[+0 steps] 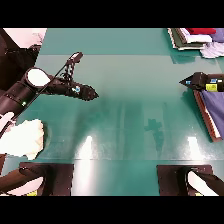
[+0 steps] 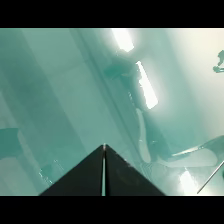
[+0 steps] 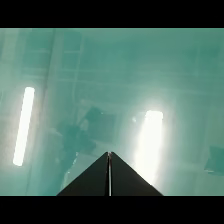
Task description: Fold the shirts.
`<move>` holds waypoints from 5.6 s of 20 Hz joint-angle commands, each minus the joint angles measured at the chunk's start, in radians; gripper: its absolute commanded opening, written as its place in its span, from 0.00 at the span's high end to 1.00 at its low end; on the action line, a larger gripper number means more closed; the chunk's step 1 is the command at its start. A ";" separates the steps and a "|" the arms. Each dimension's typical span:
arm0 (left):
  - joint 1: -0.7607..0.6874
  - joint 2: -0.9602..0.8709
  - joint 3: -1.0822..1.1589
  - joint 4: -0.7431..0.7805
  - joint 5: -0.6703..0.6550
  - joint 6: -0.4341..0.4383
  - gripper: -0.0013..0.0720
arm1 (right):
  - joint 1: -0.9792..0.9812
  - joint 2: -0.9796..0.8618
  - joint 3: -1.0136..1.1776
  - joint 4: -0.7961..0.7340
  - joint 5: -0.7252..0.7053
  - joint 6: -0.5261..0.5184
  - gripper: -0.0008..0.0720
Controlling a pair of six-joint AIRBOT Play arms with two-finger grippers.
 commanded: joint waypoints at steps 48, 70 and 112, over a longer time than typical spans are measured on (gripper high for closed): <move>0.581 0.525 -0.394 0.901 -0.330 -0.405 0.95 | 0.000 0.001 0.030 0.001 0.050 0.000 0.97; -0.379 -0.232 0.482 0.405 -0.357 -0.223 0.60 | 0.000 0.001 0.463 0.000 -0.003 0.000 0.97; 0.081 -0.470 0.453 0.137 -0.157 -0.077 0.95 | 0.120 -0.338 -0.388 0.138 -0.060 -0.172 0.31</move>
